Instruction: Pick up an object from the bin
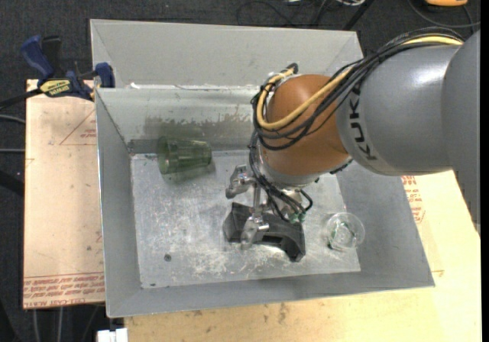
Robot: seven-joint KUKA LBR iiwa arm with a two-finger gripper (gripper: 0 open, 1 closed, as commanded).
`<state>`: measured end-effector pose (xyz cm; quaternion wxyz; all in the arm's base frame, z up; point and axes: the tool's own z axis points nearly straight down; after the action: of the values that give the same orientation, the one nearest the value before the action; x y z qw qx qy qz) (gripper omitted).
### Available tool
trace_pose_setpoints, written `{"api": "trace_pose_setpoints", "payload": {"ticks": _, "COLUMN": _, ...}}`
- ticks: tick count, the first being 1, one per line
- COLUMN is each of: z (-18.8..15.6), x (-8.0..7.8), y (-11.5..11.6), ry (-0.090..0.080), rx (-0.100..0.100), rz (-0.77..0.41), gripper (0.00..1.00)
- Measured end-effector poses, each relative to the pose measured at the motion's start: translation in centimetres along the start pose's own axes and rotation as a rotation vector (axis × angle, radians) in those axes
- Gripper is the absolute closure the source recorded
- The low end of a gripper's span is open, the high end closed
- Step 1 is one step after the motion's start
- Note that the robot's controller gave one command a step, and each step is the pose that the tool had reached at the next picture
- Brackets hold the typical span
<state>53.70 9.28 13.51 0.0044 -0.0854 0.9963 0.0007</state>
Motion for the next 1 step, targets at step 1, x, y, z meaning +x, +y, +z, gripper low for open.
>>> {"api": "trace_pose_setpoints", "payload": {"ticks": 1, "z": 5.82, "x": 1.24, "y": -4.94, "ry": -0.007, "rx": -0.004, "rz": -0.079, "gripper": 1.00}}
